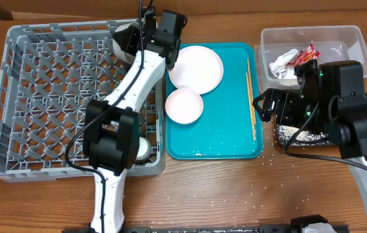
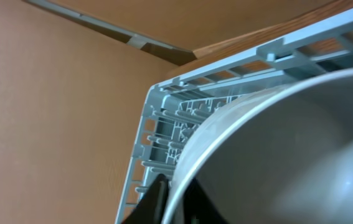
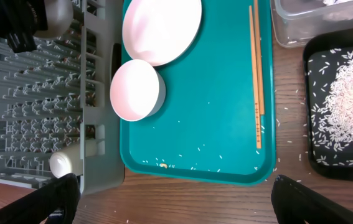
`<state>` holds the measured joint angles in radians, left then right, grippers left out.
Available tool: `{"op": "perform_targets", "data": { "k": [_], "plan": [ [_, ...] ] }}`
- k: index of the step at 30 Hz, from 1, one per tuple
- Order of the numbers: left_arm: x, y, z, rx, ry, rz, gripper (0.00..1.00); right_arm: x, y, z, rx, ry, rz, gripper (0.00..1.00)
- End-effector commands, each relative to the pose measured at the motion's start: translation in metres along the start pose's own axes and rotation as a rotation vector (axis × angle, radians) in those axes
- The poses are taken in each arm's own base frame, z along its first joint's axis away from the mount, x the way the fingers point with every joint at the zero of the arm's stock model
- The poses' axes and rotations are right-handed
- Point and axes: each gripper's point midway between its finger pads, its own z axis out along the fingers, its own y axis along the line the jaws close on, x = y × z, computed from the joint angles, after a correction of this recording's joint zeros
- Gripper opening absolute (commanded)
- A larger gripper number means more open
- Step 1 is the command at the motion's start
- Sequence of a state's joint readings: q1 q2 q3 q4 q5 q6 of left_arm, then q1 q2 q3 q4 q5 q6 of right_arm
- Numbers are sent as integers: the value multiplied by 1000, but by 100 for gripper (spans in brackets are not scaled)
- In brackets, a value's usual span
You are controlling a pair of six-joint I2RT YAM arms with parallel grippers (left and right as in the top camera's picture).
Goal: Sort waste into correct bins and load items into the dishwasher
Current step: 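Lower the white bowl into the back of the dish rack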
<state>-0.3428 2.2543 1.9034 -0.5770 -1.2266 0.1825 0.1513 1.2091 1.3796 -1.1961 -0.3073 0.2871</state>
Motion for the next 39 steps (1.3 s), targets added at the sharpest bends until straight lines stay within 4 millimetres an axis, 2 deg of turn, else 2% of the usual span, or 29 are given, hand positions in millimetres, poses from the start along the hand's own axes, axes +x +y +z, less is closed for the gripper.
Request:
{"op": "perform_targets", "data": {
  "k": [1,3,7,12,15,21,29,39],
  "plan": [
    [3,-28,-6,78,-15,34,7,-5,2,-4,-3,-20,-9,100],
    [2,-27,-6,72,-17,56,4,-5,2,-4,-3,-20,-9,100],
    [-3,-3,-2,-51,-12,21,4,-5,2,-4,-3,-20,-9,100],
    [-10,1,-2,-71,-26,37,4,-5,2,-4,-3,-20,-9,100],
    [-10,11,-3,-123,-16,11,4,-5,2,-4,-3,-20,-9,100],
    [-7,12,3,-131,-4,13,4,-5,2,-4,-3,-20,-9,100],
    [3,-4,13,-159,24,67,4,-5,2,-4,-3,-20,-9,100],
    [5,3,15,-202,42,84,4,-5,2,-4,-3,-20,-9,100]
  ]
}}
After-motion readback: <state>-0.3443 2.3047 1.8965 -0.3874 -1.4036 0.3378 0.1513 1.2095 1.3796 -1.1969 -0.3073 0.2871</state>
